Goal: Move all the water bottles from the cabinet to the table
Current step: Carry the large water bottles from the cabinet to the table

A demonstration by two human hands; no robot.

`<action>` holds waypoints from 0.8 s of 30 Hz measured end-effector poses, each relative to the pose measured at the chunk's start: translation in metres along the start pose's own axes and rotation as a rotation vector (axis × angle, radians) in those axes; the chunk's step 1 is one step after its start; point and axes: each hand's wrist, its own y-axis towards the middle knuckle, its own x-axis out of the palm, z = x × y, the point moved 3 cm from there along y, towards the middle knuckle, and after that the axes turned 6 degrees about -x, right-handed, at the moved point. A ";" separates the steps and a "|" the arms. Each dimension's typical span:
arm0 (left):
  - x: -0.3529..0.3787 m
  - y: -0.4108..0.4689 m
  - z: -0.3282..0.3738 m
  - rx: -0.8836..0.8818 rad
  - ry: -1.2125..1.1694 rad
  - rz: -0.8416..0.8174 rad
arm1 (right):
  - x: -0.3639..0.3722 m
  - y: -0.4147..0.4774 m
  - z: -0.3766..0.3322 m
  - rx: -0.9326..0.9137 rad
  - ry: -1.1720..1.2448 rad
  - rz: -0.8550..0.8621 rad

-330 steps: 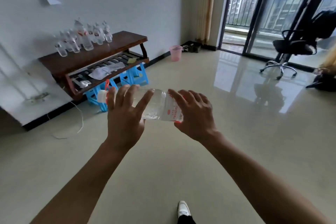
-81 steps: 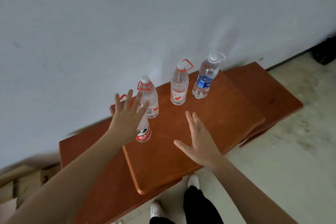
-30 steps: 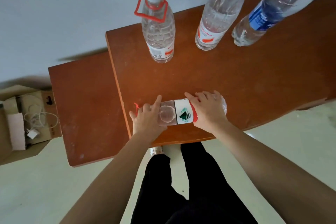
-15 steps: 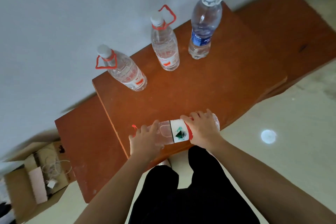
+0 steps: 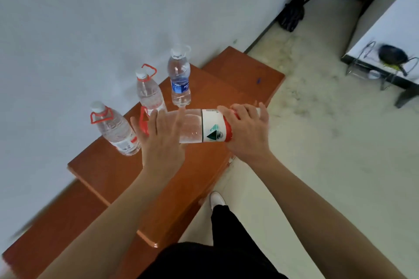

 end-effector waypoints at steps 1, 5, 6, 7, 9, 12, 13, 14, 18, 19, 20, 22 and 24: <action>-0.011 -0.005 0.008 0.069 -0.040 0.060 | -0.022 -0.014 0.000 0.029 -0.048 0.058; -0.031 -0.015 0.054 0.304 -0.206 0.182 | -0.079 -0.062 0.006 0.112 -0.204 0.133; -0.035 -0.019 0.069 0.353 -0.263 0.197 | -0.091 -0.076 0.010 0.142 -0.240 0.133; -0.041 -0.024 0.085 0.396 -0.321 0.196 | -0.105 -0.092 0.017 0.178 -0.276 0.133; -0.053 -0.035 0.116 0.476 -0.386 0.168 | -0.130 -0.125 0.028 0.253 -0.323 0.139; -0.074 -0.058 0.167 0.609 -0.383 0.069 | -0.167 -0.179 0.043 0.366 -0.386 0.140; -0.087 -0.070 0.189 0.687 -0.380 0.061 | -0.185 -0.205 0.049 0.430 -0.407 0.138; -0.093 -0.078 0.201 0.722 -0.376 0.057 | -0.194 -0.220 0.051 0.469 -0.413 0.131; -0.142 -0.122 0.274 0.906 -0.382 0.076 | -0.251 -0.304 0.066 0.662 -0.446 0.174; -0.153 -0.134 0.289 0.938 -0.390 0.093 | -0.262 -0.323 0.070 0.696 -0.453 0.184; -0.167 -0.153 0.310 0.986 -0.405 0.118 | -0.278 -0.351 0.074 0.740 -0.467 0.197; -0.191 -0.191 0.344 1.059 -0.427 0.158 | -0.302 -0.401 0.078 0.805 -0.488 0.231; -0.212 -0.241 0.381 1.129 -0.444 0.141 | -0.330 -0.463 0.080 0.856 -0.530 0.280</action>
